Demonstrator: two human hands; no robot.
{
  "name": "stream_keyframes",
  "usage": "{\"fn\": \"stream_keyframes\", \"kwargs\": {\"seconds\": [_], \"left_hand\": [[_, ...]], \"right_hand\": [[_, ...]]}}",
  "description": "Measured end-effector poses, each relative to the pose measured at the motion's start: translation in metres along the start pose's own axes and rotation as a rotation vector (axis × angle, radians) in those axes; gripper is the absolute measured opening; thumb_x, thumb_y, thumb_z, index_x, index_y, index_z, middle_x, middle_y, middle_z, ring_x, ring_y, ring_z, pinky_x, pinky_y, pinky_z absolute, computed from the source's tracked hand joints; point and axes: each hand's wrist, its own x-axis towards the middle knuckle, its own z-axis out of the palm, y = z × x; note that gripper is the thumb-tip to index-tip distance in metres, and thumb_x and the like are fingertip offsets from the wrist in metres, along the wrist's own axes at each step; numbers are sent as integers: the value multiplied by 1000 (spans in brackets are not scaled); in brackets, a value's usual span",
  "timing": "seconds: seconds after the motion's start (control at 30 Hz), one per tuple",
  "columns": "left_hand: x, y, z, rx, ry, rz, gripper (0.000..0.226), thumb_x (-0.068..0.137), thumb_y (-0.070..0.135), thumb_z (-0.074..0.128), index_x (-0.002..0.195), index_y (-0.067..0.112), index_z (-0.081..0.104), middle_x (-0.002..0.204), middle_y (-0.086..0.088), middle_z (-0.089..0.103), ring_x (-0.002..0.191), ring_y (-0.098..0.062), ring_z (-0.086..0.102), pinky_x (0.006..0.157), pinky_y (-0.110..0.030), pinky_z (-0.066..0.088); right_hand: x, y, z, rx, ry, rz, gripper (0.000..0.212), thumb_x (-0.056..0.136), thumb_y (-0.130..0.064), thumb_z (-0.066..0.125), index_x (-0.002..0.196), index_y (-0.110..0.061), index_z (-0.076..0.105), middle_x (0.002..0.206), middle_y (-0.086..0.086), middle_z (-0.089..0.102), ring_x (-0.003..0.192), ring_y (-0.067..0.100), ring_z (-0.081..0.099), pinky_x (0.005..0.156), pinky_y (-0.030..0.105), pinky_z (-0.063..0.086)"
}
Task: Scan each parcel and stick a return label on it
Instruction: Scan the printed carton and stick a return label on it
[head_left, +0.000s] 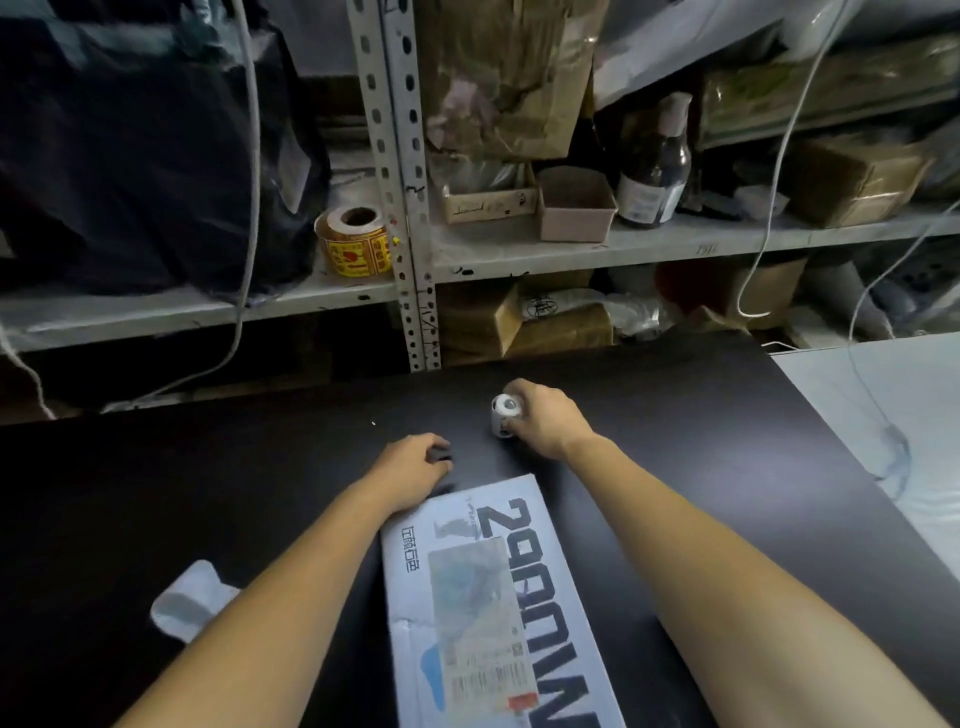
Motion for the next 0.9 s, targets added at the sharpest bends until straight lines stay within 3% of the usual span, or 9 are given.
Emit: {"fn": "stream_keyframes", "kwargs": {"seconds": [0.13, 0.23, 0.33, 0.43, 0.5, 0.63, 0.77, 0.9], "left_hand": [[-7, 6, -8, -64, 81, 4, 36, 89, 26, 68, 124, 26, 61, 118, 2, 63, 109, -14, 58, 91, -24, 43], [-30, 20, -18, -170, 147, 75, 52, 81, 24, 77, 129, 27, 57, 114, 7, 62, 107, -10, 58, 93, -24, 46], [-61, 34, -30, -306, 169, 78, 45, 83, 13, 75, 124, 24, 61, 107, 7, 68, 100, -8, 63, 73, -13, 49], [-94, 44, -40, -325, 179, 73, 35, 84, 5, 71, 115, 20, 67, 106, 6, 70, 102, -9, 64, 80, -24, 52], [-114, 48, -43, -338, 225, 66, 31, 86, 3, 68, 112, 20, 69, 107, 6, 70, 100, -8, 63, 78, -23, 52], [-147, 47, -49, -440, 334, 53, 30, 87, 6, 69, 115, 19, 69, 109, 5, 69, 102, -10, 64, 82, -22, 51], [-182, 29, -62, -468, 351, -20, 41, 83, 19, 76, 122, 19, 64, 114, 5, 67, 106, -10, 62, 91, -24, 49], [-216, 5, -69, -338, 335, -67, 35, 79, 21, 79, 113, 21, 70, 107, 7, 70, 101, -10, 63, 91, -30, 51]], "right_hand": [[-10, -11, 4, 182, 15, 19, 35, 86, -25, 71, 119, -25, 61, 110, 0, 66, 101, 19, 62, 84, 31, 50], [-31, -28, -4, 344, 12, -1, 41, 84, -29, 76, 121, -20, 63, 102, -7, 66, 95, 9, 63, 81, 25, 51], [-57, -48, -15, 472, -33, -1, 33, 84, -24, 77, 114, -19, 65, 99, -5, 69, 92, 9, 67, 82, 30, 58], [-83, -70, -20, 488, -58, -21, 15, 84, -20, 77, 95, -21, 66, 90, -4, 69, 83, 7, 68, 71, 24, 57], [-97, -83, -19, 505, -36, -11, 13, 84, -15, 77, 88, -20, 66, 87, -2, 70, 80, 8, 69, 69, 26, 59], [-119, -101, -19, 647, -6, -3, 8, 86, -11, 74, 87, -16, 68, 85, 3, 72, 82, 16, 71, 76, 35, 61], [-137, -123, -17, 848, -65, 30, 3, 90, -2, 66, 90, -4, 65, 86, 10, 71, 77, 18, 73, 67, 31, 60], [-159, -152, -1, 933, -162, 80, 4, 92, 1, 61, 96, 2, 62, 90, 14, 71, 75, 20, 73, 59, 28, 58]]}}
